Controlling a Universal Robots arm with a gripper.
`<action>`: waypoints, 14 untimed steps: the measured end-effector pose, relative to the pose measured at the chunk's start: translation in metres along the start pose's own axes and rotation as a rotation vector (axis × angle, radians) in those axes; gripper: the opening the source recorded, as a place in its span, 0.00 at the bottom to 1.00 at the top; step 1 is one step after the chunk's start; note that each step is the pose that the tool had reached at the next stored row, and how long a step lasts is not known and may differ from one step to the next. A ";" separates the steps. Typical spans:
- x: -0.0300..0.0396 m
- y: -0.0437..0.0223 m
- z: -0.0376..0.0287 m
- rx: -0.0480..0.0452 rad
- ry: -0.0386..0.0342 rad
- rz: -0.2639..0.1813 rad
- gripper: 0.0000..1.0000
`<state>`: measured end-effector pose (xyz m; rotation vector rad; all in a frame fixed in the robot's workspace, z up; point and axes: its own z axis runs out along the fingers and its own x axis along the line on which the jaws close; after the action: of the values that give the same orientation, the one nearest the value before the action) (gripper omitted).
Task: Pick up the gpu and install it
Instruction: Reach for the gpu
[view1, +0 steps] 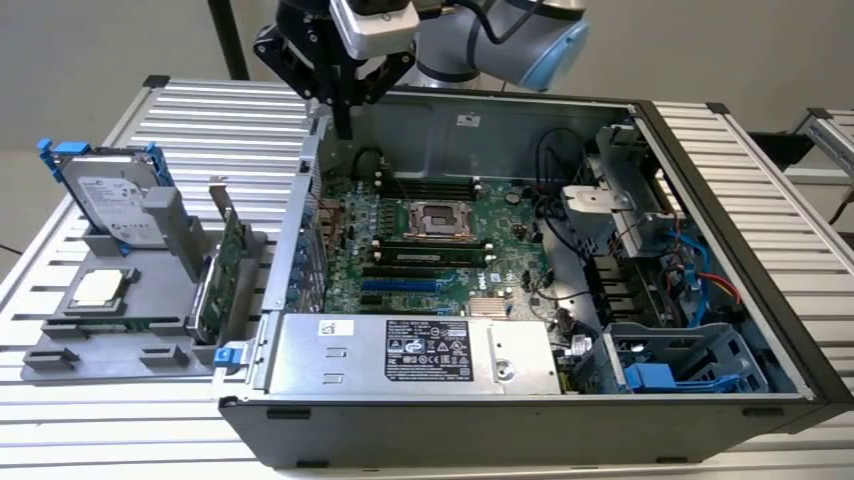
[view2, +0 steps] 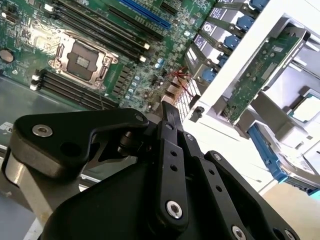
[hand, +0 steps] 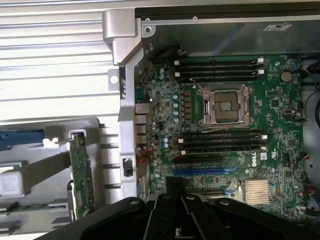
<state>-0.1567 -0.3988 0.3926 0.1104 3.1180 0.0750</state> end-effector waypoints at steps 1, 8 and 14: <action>0.0008 -0.0001 0.0000 0.0000 0.0000 0.000 0.00; 0.0060 -0.0004 -0.0002 0.0001 0.0000 0.000 0.00; 0.0130 -0.0009 -0.0003 0.0000 0.0000 0.000 0.00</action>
<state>-0.1698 -0.3988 0.3926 0.1105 3.1180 0.0750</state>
